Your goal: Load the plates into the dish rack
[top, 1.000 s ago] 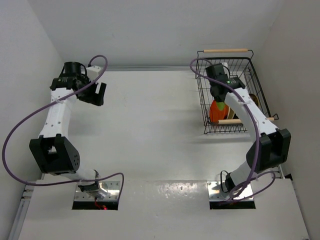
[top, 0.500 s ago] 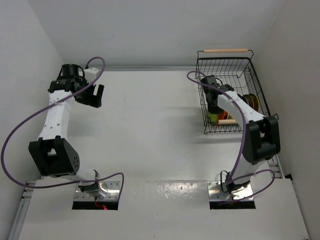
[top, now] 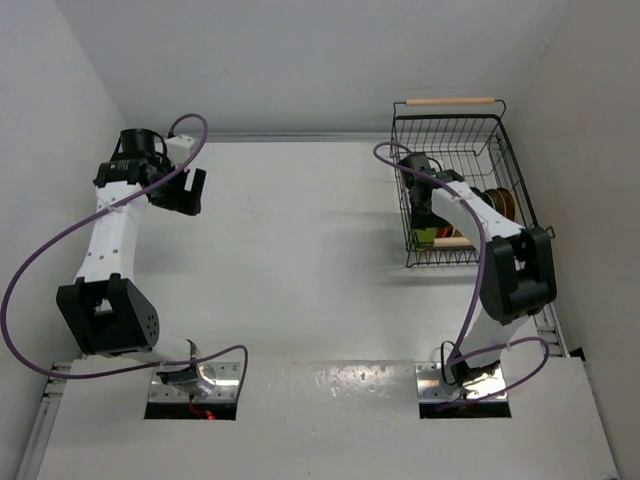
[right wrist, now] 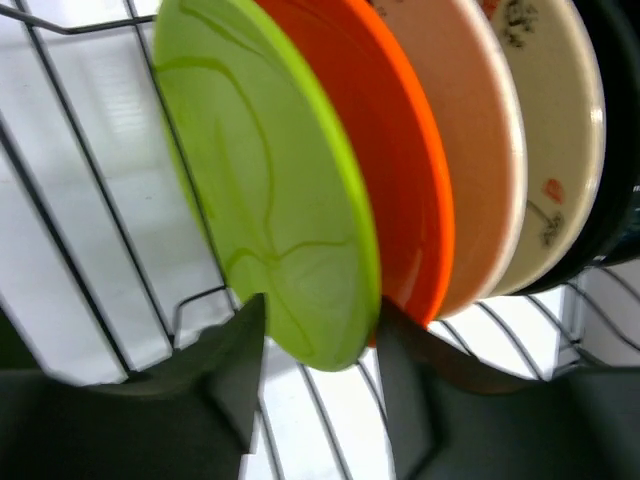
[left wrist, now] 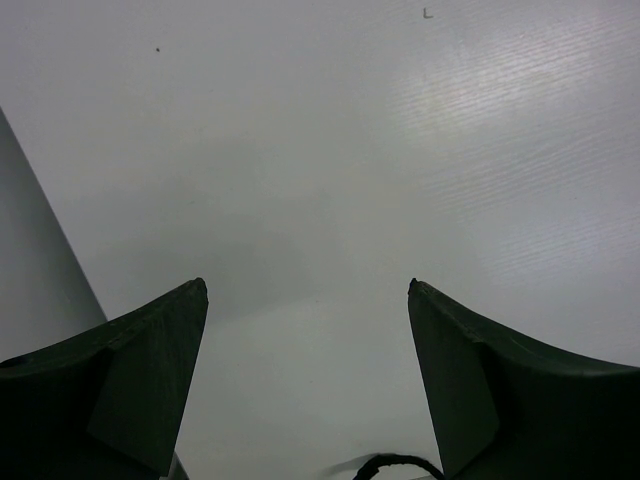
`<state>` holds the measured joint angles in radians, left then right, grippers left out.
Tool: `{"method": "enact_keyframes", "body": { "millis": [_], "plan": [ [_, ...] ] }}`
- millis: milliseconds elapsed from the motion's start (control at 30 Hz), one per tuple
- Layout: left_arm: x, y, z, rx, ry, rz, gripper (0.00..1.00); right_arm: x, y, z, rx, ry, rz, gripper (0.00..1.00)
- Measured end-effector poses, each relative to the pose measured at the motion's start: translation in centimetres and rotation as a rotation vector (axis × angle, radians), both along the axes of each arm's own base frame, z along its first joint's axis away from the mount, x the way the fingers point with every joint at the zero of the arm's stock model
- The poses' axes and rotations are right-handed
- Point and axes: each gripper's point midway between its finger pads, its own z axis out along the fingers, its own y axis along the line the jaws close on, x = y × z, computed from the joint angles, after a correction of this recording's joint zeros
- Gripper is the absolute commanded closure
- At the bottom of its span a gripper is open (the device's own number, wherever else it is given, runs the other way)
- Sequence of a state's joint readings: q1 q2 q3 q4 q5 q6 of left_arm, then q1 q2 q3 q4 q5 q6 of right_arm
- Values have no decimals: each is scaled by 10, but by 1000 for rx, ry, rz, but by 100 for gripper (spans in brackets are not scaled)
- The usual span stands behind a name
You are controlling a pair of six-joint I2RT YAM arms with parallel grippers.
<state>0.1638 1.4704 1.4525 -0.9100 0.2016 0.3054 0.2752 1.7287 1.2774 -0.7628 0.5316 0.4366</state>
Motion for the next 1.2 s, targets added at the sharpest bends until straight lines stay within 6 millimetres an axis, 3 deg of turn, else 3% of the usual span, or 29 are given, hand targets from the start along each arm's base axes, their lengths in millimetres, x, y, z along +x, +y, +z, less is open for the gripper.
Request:
{"method": "enact_keyframes", "body": {
  "millis": [100,200,300,433,500,600,700,800,867,1100,1200],
  "plan": [
    [-1,0,-1,-1,5,0,14,2,-2,6,-6,-9,2,47],
    [-1,0,-1,-1,4,0,14,10,3,25,22,-56,13,39],
    [-1,0,-1,-1,4,0,14,19,7,62,49,-148,32,31],
    [-1,0,-1,-1,4,0,14,21,5,129,79,-319,50,15],
    [-1,0,-1,0,4,0,14,13,1,161,102,-405,52,1],
    [-1,0,-1,0,4,1,14,-7,-7,196,176,-523,63,0],
    [-2,2,-3,2,7,7,14,-44,-13,204,254,-592,74,0],
    [-5,4,-10,3,20,14,14,-84,-13,190,308,-607,74,0],
    [-8,4,-16,4,32,15,14,-112,-15,164,341,-580,41,0],
    [-24,2,-43,1,94,20,14,-182,-16,35,433,-356,-207,0],
    [-35,2,-54,3,121,24,14,-203,-16,1,463,-308,-298,0]
  ]
}}
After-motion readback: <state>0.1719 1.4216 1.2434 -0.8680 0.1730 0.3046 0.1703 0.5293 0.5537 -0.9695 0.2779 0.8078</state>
